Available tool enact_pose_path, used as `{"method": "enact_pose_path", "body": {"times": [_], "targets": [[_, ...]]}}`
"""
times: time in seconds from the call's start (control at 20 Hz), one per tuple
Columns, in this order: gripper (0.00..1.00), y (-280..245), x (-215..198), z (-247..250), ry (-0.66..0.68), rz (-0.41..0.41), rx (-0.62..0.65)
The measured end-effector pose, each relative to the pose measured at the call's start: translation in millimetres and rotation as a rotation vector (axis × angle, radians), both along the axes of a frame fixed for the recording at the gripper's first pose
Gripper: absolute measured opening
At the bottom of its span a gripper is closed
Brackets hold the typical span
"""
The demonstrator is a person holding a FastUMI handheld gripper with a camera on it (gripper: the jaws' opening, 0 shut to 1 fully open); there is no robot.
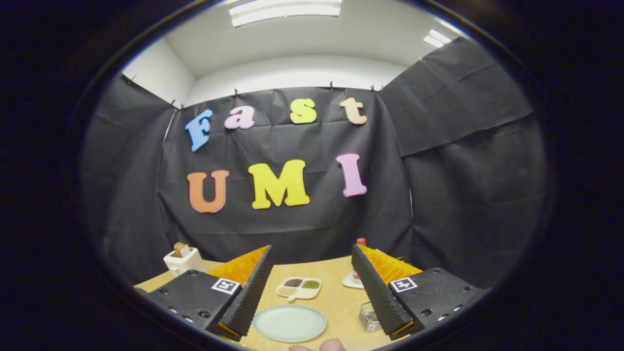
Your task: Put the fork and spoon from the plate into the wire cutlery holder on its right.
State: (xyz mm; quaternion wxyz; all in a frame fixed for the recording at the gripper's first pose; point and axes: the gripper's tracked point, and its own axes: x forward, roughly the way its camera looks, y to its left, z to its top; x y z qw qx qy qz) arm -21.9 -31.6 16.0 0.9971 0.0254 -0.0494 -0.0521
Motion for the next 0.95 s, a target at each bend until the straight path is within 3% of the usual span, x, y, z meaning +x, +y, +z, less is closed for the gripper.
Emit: {"method": "enact_pose_path", "body": {"times": [0.95], "targets": [[0.96, 24.9, 3.6, -3.8, 0.017, 0.041, -0.016]]}}
